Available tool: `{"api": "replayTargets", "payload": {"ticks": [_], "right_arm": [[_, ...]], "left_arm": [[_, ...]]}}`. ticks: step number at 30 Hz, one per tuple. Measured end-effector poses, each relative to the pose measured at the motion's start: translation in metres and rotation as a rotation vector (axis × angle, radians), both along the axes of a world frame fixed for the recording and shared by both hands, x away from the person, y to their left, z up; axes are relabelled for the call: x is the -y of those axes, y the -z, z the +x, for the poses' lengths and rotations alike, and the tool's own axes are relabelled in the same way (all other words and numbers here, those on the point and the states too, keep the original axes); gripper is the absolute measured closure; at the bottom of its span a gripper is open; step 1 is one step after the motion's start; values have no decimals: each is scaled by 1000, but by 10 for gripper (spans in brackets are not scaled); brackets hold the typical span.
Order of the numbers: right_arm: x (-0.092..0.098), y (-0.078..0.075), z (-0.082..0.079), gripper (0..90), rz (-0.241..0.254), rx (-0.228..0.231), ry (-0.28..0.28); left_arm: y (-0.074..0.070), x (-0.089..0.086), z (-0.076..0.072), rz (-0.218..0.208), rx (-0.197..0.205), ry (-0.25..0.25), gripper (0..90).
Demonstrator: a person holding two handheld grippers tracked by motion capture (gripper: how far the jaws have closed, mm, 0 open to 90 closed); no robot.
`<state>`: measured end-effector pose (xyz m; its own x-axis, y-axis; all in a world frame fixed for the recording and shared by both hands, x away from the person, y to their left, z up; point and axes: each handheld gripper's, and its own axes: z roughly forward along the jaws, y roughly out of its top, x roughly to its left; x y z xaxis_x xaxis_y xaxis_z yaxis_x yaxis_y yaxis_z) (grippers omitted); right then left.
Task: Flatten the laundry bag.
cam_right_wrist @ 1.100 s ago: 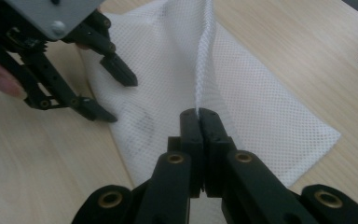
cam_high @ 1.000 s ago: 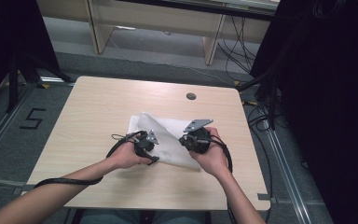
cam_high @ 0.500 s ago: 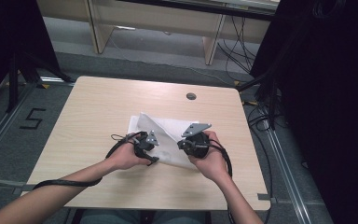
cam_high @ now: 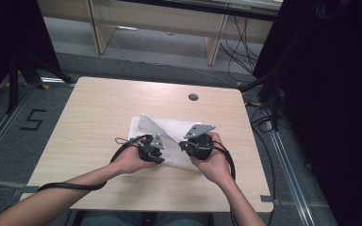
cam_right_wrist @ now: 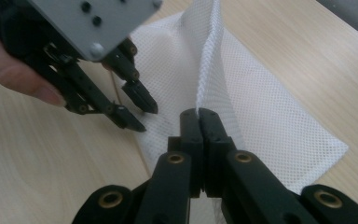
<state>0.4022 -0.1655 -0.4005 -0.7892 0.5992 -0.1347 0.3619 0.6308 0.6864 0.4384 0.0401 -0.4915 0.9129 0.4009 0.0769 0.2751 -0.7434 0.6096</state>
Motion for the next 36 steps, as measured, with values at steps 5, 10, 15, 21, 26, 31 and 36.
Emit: {"api": "replayTargets", "payload": {"ticks": [5, 10, 15, 21, 26, 31, 36], "right_arm": [[-2, -3, -7, 900, 26, 10, -17], [-5, -8, -16, 900, 35, 17, -38], [-5, -10, -22, 900, 28, 11, -46], [-4, -9, -24, 900, 43, 25, -45], [-5, -9, -24, 900, 39, 34, -57], [-5, -10, -27, 900, 28, 30, -72], [-5, -10, -32, 900, 34, 40, -85]], "left_arm": [[3, 1, 0, 1, -11, -15, 698], [4, 1, -1, 8, 0, -20, 684], [-1, -1, -3, 2, -7, -28, 664], [-10, -14, -4, 11, -15, -31, 628], [-18, -37, -4, 2, -37, -76, 585], [-27, -64, -7, -25, -28, -138, 567], [-33, -93, -11, -43, -25, -188, 552]]}}
